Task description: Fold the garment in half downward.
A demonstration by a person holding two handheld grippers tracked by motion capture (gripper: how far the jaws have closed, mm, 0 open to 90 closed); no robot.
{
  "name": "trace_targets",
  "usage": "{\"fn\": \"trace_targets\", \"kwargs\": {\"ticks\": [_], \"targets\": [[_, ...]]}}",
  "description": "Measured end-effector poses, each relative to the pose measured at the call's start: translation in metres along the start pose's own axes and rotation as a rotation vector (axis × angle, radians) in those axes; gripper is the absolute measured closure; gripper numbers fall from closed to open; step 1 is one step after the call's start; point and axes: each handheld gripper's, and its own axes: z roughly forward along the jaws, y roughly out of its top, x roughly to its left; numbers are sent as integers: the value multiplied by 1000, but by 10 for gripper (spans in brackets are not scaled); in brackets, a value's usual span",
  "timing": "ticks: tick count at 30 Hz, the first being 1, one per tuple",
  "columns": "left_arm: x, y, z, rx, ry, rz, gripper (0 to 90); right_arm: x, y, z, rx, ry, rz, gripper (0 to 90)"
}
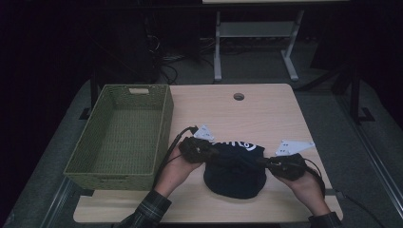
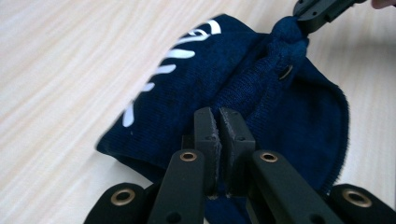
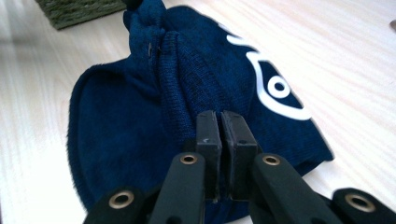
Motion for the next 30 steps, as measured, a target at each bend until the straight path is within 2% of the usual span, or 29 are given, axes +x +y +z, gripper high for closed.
{"fn": "trace_targets", "kwargs": {"ticks": [2, 9, 16, 17, 18, 19, 23, 26, 28, 30], "targets": [[-2, -2, 0, 3, -5, -1, 859, 1, -2, 0, 0, 5, -2, 856], [-23, -19, 3, 41, -52, -2, 852, 15, -18, 0, 23, 47, -2, 839], [-34, -35, 9, 76, -81, -7, 855, 27, -31, 2, 47, 74, -9, 828], [-36, -40, 12, 95, -91, -5, 856, 32, -35, 4, 65, 81, -17, 825], [-36, -40, 12, 95, -91, -5, 858, 32, -35, 4, 65, 81, -17, 825], [-40, -44, 15, 127, -100, 1, 862, 36, -39, 7, 81, 92, -10, 820], [-46, -52, 23, 172, -88, 9, 873, 42, -45, 11, 100, 101, -15, 814], [-46, -52, 22, 173, -81, 16, 874, 45, -45, 12, 97, 101, -33, 754], [-46, -51, 20, 169, -80, 14, 873, 46, -44, 10, 93, 104, -31, 745], [-46, -48, 13, 137, -82, 4, 873, 46, -42, 2, 66, 96, -31, 745]]}}
